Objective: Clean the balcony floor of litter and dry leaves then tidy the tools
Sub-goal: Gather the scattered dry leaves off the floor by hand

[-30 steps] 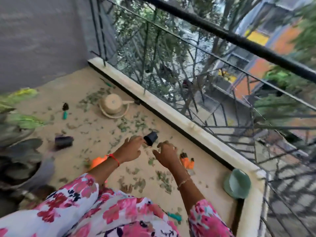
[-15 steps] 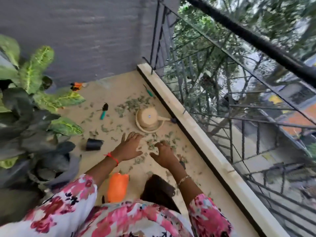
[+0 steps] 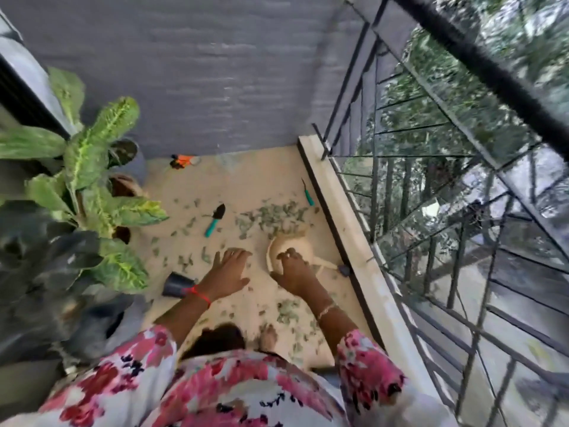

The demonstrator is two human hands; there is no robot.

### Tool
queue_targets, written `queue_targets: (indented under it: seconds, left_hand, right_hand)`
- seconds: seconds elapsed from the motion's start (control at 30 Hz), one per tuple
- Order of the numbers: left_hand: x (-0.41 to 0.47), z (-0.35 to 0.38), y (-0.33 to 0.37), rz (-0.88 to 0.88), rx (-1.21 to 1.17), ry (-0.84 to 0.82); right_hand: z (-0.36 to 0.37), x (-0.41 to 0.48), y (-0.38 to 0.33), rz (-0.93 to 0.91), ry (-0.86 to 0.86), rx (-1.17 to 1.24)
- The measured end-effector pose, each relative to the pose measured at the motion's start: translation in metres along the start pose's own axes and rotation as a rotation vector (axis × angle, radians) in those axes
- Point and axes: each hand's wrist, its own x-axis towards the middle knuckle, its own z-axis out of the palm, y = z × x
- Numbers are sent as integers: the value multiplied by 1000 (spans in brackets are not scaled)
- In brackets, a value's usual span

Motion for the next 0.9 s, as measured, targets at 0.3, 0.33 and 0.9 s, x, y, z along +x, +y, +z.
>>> queue_targets:
  seconds: [0.3, 0.33, 0.9]
  left_hand:
    - [93, -72, -16, -65, -130, 40]
    - [105, -81, -23, -72, -141, 42]
    - [332, -239, -168, -8, -85, -36]
  right_hand:
    - [-68, 105, -3, -55, 13, 45]
    - [-75, 120, -5, -60, 12, 52]
    - [-192, 383, -69, 57, 42, 250]
